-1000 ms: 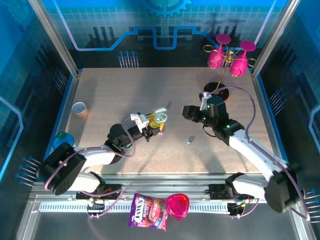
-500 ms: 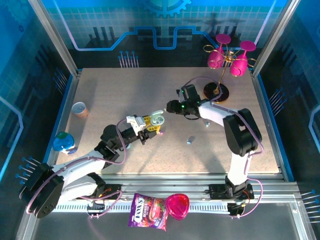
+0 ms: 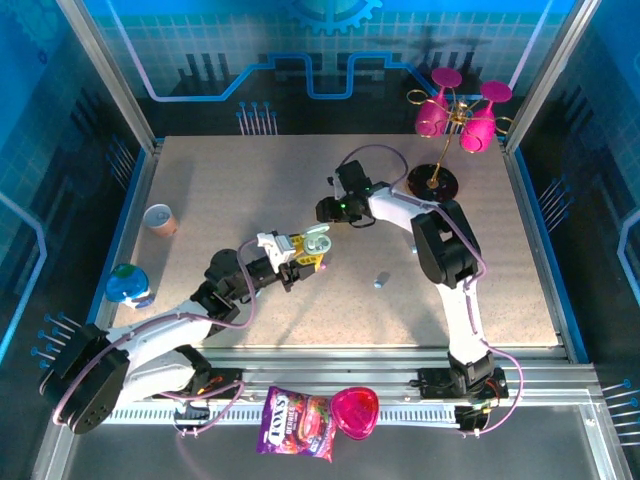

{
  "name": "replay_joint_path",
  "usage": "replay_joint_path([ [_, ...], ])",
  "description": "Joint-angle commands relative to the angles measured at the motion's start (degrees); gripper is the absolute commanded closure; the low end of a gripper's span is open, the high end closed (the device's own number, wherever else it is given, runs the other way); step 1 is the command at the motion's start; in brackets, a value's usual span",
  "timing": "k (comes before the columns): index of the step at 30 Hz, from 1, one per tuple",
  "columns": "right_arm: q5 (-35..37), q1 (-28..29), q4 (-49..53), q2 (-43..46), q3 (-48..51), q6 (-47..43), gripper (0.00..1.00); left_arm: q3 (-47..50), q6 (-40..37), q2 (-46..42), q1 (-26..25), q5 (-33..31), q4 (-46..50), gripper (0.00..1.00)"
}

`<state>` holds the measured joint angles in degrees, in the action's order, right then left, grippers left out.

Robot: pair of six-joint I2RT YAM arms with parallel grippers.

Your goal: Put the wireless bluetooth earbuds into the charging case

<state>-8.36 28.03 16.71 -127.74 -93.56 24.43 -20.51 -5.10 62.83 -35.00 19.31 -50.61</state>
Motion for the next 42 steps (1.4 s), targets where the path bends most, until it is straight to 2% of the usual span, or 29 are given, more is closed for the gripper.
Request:
replay_joint_path([
  [1, 0.7, 0.8, 3.6, -3.0, -3.7, -2.4, 0.47, -1.1, -1.6, 0.1, -0.5, 0.5, -0.7, 0.77],
  [8, -0.5, 0.9, 4.5, -4.5, -5.5, -4.4, 0.48, -0.7, -1.9, -0.6, -0.4, 0.3, -0.1, 0.77],
  [16, 0.7, 1.2, 8.2, -5.2, -7.8, -3.6, 0.65, -0.3, -1.3, -0.3, -0.5, 0.4, -1.2, 0.77],
  [28, 1.1, 1.2, 10.8, -7.9, -10.6, -2.2, 0.79, -0.1, -1.4, -0.5, -0.5, 0.3, -1.1, 0.77],
  [34, 1.5, 1.2, 10.0, -4.3, -8.6, -2.5, 0.81, -0.2, -1.8, 0.0, -0.5, 0.0, -1.0, 0.76],
  [42, 2.6, 0.4, 5.9, 6.0, 1.9, -2.6, 0.82, -0.5, -1.2, 1.6, -0.5, -2.8, -1.2, 0.76],
])
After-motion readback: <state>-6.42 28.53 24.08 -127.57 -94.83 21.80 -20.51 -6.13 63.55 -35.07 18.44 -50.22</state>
